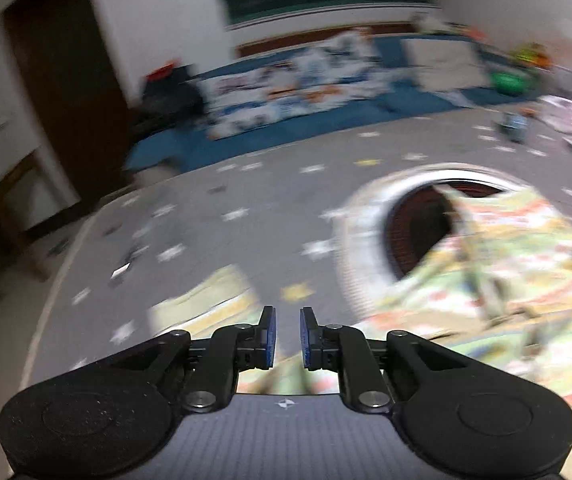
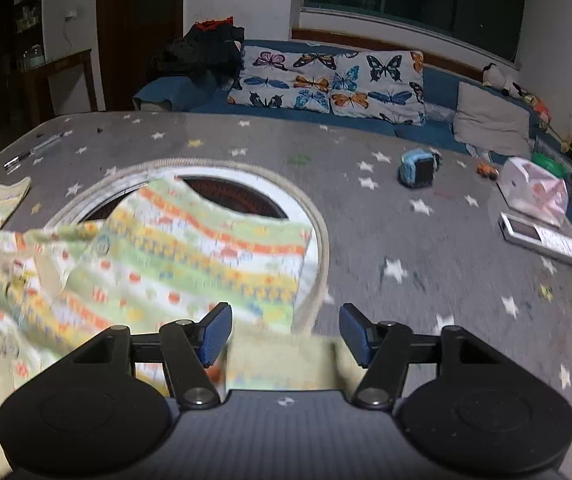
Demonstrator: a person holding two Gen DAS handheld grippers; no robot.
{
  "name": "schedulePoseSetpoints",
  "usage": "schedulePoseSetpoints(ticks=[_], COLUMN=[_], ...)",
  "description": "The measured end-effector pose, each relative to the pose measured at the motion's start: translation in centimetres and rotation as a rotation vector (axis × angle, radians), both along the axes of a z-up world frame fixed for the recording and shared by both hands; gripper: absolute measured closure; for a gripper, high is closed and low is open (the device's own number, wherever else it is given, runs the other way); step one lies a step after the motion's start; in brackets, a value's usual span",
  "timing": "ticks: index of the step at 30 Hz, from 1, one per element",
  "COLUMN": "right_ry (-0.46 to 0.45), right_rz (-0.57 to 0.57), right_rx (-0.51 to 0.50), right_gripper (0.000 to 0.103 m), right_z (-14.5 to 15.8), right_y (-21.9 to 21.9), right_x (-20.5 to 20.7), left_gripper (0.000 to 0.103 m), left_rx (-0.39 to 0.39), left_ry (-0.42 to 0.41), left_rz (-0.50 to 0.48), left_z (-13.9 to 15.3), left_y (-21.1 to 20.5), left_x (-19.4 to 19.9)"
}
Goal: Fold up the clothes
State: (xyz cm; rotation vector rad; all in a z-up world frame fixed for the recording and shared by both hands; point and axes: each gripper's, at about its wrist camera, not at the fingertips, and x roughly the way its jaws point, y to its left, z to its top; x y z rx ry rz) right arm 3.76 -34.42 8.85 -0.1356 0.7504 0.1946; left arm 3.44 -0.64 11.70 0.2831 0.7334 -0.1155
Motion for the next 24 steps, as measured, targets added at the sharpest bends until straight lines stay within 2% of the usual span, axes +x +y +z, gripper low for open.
schedulePoseSetpoints(ticks=[3, 6, 11, 18, 24], right_ry=[-0.004, 0.002, 0.030, 0.068, 0.071], right_rz=[0.006, 0.009, -0.006, -0.016, -0.024], right_rx=[0.005, 0.006, 0.011, 0.037, 0.045], right_gripper=[0.045, 0.051, 0.055, 0.060, 0.074], right_z=[-0.2, -0.6, -1.8, -3.1, -3.5], right_y=[0.5, 0.9, 1.0, 0.9, 0.9], right_x=[1.7, 3.7, 6.5, 8.3, 8.5], left_gripper=[0.087, 0.087, 0.087, 0.087, 0.087], left_rx=[0.014, 0.031, 0.050, 0.058, 0.009], left_ry=[0.036, 0.072, 0.105, 0.144, 0.145], left_rz=[-0.115, -0.211, -0.309, -0.345, -0.362], left_z=[-1.2, -2.7, -4.4, -5.5, -5.0], left_y=[-3.1, -5.8, -8.4, -9.1, -8.4], left_x=[1.7, 3.5, 5.8, 7.0, 6.8])
